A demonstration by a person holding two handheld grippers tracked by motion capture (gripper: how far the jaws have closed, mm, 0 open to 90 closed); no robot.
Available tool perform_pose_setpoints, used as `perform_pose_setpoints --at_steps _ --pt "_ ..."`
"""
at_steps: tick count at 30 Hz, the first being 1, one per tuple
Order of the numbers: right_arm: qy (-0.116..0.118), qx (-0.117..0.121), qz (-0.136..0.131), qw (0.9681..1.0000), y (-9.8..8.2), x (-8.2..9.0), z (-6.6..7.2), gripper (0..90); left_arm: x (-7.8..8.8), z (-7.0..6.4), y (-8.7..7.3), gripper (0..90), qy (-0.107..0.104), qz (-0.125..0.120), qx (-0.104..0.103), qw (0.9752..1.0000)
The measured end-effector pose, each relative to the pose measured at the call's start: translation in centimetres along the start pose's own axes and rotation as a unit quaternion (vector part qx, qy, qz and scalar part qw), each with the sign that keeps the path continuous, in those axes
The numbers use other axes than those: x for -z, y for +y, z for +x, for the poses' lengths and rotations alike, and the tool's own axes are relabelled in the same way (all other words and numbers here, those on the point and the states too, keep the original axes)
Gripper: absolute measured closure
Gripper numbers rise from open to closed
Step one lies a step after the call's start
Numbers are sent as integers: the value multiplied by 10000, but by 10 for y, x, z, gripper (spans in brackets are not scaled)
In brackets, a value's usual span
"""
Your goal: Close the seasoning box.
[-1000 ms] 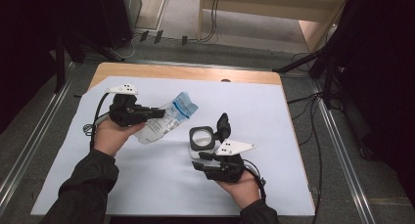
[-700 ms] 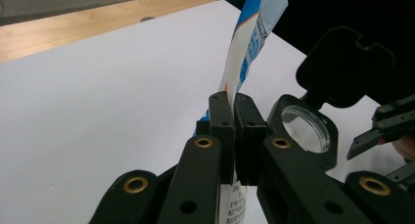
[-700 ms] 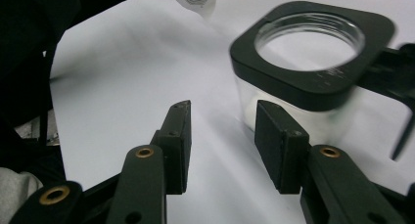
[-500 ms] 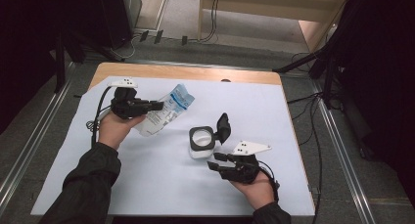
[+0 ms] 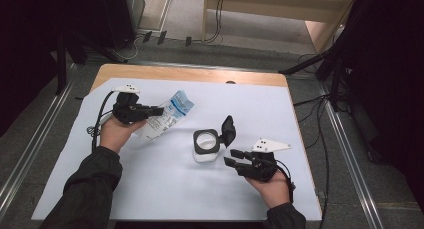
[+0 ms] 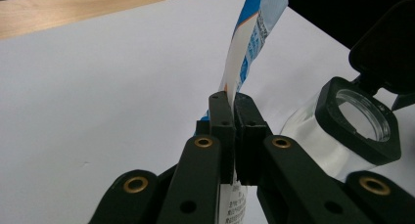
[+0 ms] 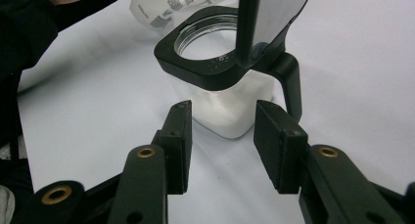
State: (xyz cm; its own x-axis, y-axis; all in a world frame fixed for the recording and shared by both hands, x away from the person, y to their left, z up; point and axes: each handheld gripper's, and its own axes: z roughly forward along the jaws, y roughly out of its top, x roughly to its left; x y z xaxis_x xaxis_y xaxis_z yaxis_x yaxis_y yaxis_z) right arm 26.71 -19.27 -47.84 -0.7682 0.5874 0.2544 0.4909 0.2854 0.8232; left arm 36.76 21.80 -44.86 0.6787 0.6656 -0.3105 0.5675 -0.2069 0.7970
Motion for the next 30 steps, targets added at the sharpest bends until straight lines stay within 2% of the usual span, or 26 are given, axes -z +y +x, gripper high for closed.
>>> perform_pose_setpoints --at_steps 9,14,17,21,25,28,30 --pt "3 -38 -8 10000 0 0 -6 604 6 2 -7 897 -113 -109 -8 9999" --pt "-57 -101 -101 9999 3 3 -12 616 14 1 -12 897 -71 -89 -5 9999" --pt "-104 -116 -168 9997 6 5 -15 662 20 1 -16 897 -40 -130 -37 9999" --pt "-172 -300 -185 9992 10 6 -20 736 29 -2 -20 896 -1 -86 -119 9999" --pt "-128 -571 -66 9983 13 2 -26 807 40 -4 -27 895 37 -120 -157 9998" --pt "-187 -588 -48 9981 17 -1 -29 875 47 -6 -31 894 64 -107 -161 9998" --pt "-345 -559 -47 9978 21 -2 -32 900 52 -5 -34 894 115 -92 -82 9999"
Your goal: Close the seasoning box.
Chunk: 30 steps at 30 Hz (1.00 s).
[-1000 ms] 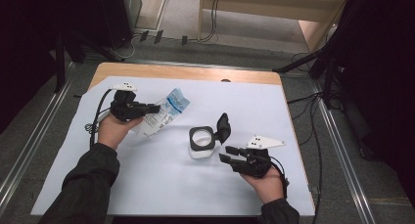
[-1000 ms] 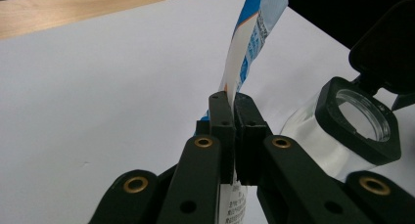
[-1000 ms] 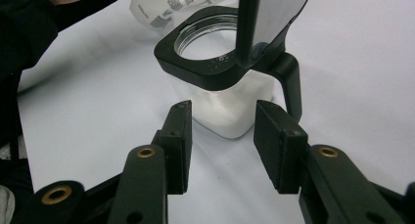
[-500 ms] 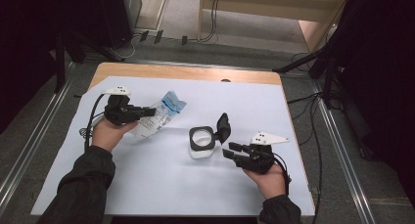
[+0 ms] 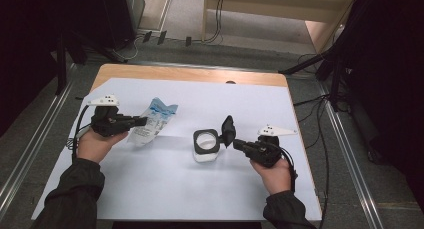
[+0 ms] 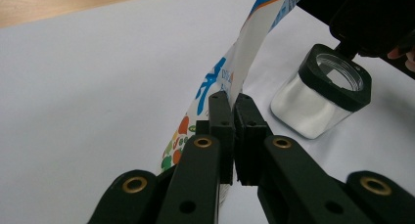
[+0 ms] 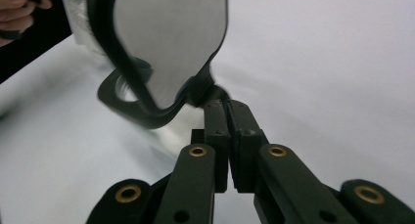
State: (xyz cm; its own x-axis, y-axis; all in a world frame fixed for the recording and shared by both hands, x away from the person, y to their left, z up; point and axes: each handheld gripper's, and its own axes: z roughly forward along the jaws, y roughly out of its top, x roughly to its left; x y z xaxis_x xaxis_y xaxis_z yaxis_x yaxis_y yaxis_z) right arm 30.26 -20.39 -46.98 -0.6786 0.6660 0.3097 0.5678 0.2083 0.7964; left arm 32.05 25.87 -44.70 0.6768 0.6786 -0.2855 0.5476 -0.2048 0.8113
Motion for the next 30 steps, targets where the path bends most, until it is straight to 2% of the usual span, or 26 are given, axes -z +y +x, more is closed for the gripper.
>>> perform_pose_setpoints --at_steps 4,8,11,15,21,26,30 --pt "-88 -71 -272 9996 9 1 -2 900 6 -1 -6 892 -43 -4 -66 10000" --pt "8 -10 -535 9986 21 1 2 900 12 -2 -13 889 -28 -22 -51 10000" --pt "90 34 -609 9981 28 -2 5 900 16 -2 -17 888 21 -22 -8 10000" --pt "126 81 -630 9979 32 -6 10 900 23 0 -22 888 69 -22 83 9999" --pt "179 98 -653 9977 34 -11 13 900 32 0 -30 883 138 39 99 9998" --pt "248 143 -568 9980 34 -19 18 900 37 3 -35 878 166 26 205 9996" --pt "300 174 -494 9982 34 -24 22 900 38 2 -37 875 139 40 187 9997"
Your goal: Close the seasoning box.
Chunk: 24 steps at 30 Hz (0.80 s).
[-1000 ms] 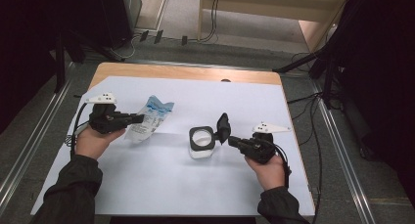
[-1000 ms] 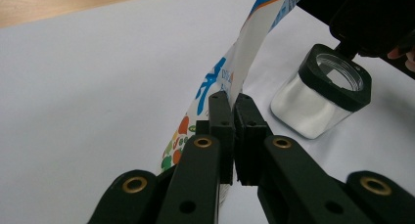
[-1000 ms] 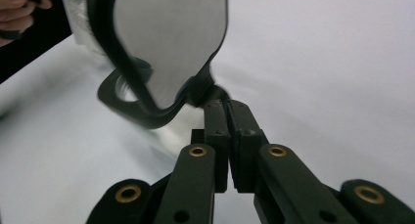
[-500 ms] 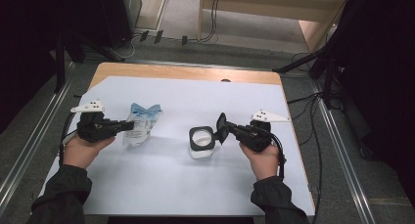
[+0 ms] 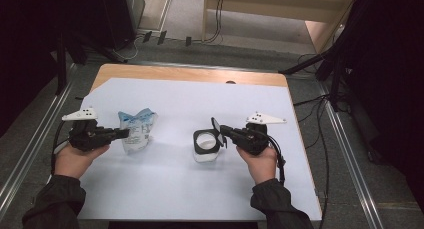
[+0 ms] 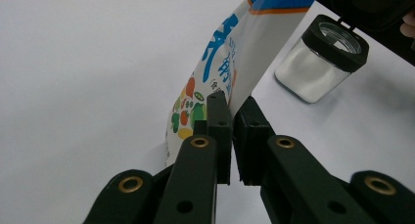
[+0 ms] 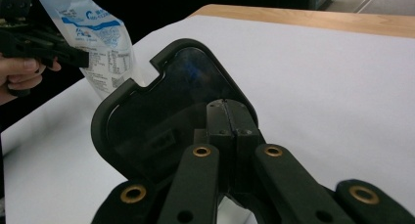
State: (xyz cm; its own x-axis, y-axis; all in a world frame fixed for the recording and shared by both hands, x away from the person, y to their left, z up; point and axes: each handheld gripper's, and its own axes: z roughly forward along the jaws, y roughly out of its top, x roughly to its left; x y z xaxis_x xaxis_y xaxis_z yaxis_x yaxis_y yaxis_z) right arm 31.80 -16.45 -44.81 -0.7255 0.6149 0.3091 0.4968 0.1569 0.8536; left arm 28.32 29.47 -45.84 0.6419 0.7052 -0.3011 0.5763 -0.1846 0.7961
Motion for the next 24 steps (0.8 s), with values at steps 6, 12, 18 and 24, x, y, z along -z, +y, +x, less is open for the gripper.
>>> perform_pose_setpoints --at_steps 6,12,18,24 --pt "62 115 169 9998 -2 -10 3 900 4 2 -5 869 36 14 64 10000" --pt "51 211 188 9996 -1 -12 3 900 7 3 -9 860 51 20 98 9999" --pt "-58 218 201 9995 0 -7 -3 869 11 4 -15 853 46 -13 177 9998" --pt "-208 200 159 9995 0 -1 -10 813 12 4 -16 844 40 -24 151 9999"
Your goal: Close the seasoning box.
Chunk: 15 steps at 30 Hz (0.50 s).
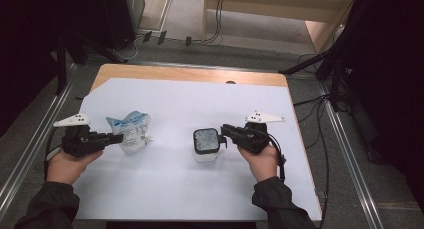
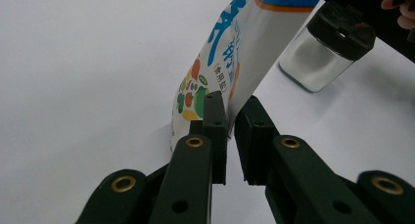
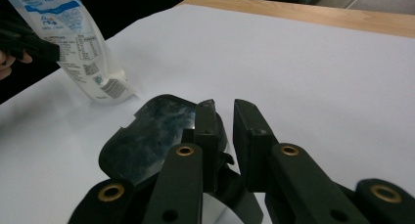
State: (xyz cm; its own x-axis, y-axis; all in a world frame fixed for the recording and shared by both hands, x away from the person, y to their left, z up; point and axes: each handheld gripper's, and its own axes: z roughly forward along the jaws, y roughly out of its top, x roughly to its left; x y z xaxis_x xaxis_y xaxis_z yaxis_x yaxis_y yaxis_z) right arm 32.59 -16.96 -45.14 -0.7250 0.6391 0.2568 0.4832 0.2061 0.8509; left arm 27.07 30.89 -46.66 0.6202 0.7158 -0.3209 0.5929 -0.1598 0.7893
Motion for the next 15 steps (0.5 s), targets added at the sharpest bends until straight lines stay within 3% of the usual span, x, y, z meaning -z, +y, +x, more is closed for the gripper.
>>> perform_pose_setpoints --at_steps 7,15 --pt "-212 -96 72 9997 -3 3 -11 757 -5 0 1 823 -16 -32 -47 10000" --pt "-252 -35 102 9996 -5 2 -13 720 -7 -1 1 797 -11 -14 -62 10000"
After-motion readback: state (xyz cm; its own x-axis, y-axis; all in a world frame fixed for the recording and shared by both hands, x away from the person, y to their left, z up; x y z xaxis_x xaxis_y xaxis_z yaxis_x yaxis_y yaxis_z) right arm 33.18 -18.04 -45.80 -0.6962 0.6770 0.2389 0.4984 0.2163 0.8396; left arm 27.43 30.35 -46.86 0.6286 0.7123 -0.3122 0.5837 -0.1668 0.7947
